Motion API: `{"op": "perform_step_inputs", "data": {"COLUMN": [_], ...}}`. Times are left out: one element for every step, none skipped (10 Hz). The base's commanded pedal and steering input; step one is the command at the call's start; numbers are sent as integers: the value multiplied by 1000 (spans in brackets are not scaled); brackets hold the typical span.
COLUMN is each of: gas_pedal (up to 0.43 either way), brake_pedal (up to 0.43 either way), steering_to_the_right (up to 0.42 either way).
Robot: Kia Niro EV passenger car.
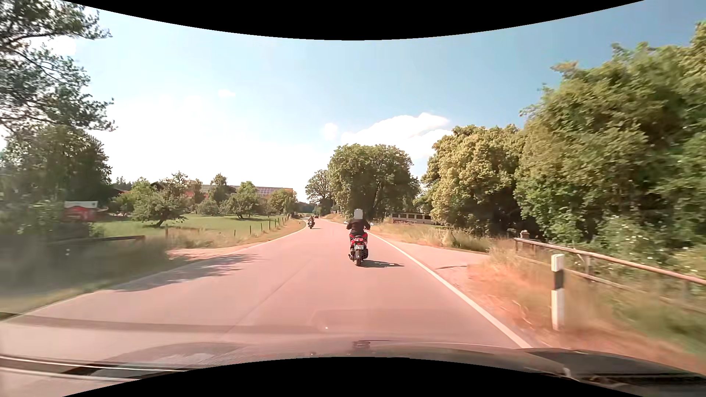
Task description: Follow the waypoints while adhering to traffic rules and regulations
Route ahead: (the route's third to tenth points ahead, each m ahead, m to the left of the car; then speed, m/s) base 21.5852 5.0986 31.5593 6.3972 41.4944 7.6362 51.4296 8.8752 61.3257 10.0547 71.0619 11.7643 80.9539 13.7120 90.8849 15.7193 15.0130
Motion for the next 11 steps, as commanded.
{"op": "perform_step_inputs", "data": {"gas_pedal": [0,0,0,0,0,20,39,47,47,59,59], "brake_pedal": [6,6,6,6,6,6,6,6,6,6,6], "steering_to_the_right": [-15,-16,-16,-16,-16,-16,-16,-16,-17,-18,-18]}}
